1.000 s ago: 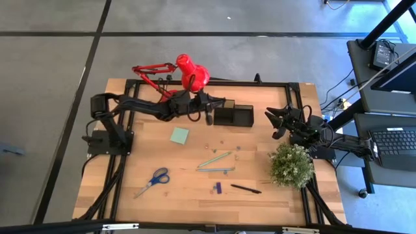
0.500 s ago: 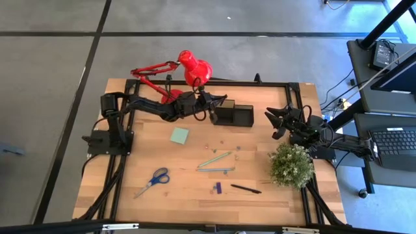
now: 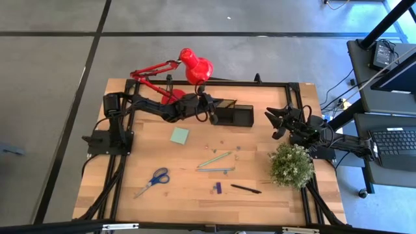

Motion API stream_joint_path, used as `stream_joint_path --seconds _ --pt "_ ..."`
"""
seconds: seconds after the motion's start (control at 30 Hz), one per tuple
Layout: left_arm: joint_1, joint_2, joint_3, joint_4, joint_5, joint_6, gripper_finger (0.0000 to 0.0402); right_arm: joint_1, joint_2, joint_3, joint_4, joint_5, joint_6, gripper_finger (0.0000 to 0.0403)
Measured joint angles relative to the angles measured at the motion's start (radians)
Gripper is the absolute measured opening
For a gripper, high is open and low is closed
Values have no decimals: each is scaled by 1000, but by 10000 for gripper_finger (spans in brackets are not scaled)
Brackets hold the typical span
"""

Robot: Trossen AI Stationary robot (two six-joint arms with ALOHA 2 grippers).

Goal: Pick and place office supplies into organizer
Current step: Put the left black pen into the black desk organizer, then adjust the red lamp on the table

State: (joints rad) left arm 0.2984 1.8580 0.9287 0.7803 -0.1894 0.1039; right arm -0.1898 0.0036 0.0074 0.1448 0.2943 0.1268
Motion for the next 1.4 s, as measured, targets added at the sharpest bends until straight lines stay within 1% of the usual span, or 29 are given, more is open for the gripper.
stream_joint_path --seconds 0.13,0.37,0.5,0.7,0.73,0.83,0.97,1.03,1.17,1.23,1.3,1.4 --pt "0 0 0 -29 0 -12 2 0 0 0 0 0 0 126" --pt "0 0 -1 -30 0 -12 2 0 0 0 0 0 0 126" --pt "0 -1 -1 -30 0 14 3 0 0 0 0 0 0 126" --pt "-27 -59 -2 -64 6 47 4 0 0 0 -11 0 0 126" --pt "-34 -76 -2 -97 7 48 4 0 0 0 -15 0 0 126" --pt "-55 -134 -2 -272 8 40 4 0 0 0 -23 0 2 126" --pt "-80 -217 -2 -575 8 36 4 0 0 0 -58 0 3 126" --pt "-87 -255 -1 -737 9 -2 4 0 0 0 -68 0 3 126" --pt "-81 -282 -1 -968 -4 -116 4 0 0 0 -72 0 20 126" --pt "-70 -276 -3 -1055 -7 -160 4 0 0 0 -72 0 23 126" --pt "-57 -255 -13 -1094 -24 -183 4 0 0 0 -72 0 23 126" --pt "-38 -224 -39 -1121 -95 -220 4 0 0 0 -72 0 23 126"
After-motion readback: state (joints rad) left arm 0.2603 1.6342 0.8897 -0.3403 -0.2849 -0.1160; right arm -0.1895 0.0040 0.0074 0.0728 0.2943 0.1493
